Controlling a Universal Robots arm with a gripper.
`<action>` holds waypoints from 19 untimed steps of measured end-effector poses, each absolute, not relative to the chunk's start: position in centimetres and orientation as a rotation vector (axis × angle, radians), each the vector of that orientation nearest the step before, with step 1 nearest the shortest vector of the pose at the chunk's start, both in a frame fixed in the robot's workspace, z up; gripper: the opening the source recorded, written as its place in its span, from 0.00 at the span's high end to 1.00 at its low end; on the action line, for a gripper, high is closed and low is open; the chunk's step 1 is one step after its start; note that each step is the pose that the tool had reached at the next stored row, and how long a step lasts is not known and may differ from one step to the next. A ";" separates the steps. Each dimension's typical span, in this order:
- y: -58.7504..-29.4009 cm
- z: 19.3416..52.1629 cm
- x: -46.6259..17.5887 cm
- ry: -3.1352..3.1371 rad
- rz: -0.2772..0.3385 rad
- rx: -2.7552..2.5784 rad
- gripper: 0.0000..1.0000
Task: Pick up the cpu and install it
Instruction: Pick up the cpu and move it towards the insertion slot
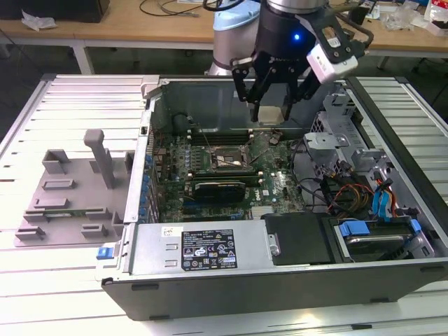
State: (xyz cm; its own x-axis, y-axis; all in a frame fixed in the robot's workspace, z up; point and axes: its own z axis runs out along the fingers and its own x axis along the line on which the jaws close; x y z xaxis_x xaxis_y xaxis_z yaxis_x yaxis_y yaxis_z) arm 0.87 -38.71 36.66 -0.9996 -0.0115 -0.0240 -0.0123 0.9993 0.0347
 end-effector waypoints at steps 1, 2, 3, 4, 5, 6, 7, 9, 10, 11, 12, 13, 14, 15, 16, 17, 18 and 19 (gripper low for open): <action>-38.6 36.3 0.9 3.117 0.054 -0.017 0.45; -38.5 35.8 0.8 3.117 0.054 -0.015 0.45; -38.4 35.5 0.8 3.117 0.054 -0.015 0.45; -38.3 35.3 0.7 3.117 0.054 -0.014 0.45; -38.2 34.9 0.3 3.117 0.053 -0.014 0.45; -38.1 34.7 0.1 3.117 0.053 -0.014 0.45; -38.0 34.4 -0.3 3.117 0.052 -0.014 0.45; -37.9 34.0 -0.9 3.117 0.051 -0.014 0.45; -37.8 33.6 -1.2 3.117 0.052 -0.014 0.45; -37.7 33.3 -1.5 3.117 0.052 -0.014 0.45; -37.6 33.1 -1.6 3.117 0.052 -0.014 0.45; -37.4 32.8 -1.9 3.117 0.052 -0.014 0.45; -37.3 32.7 -2.0 3.117 0.052 -0.014 0.45; -37.0 32.3 -2.3 3.117 0.052 -0.014 0.45; -36.8 32.0 -2.5 3.117 0.052 -0.014 0.45; -36.2 31.5 -2.8 3.117 0.052 -0.014 0.45; -35.7 31.0 -3.1 3.117 0.052 -0.014 0.45; -35.2 30.6 -3.5 3.117 0.052 -0.014 0.45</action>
State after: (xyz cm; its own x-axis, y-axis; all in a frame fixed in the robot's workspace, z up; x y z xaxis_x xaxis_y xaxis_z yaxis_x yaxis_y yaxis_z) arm -3.46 -35.17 30.57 -0.9997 -0.0084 -0.0241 -0.0092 0.9994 0.0332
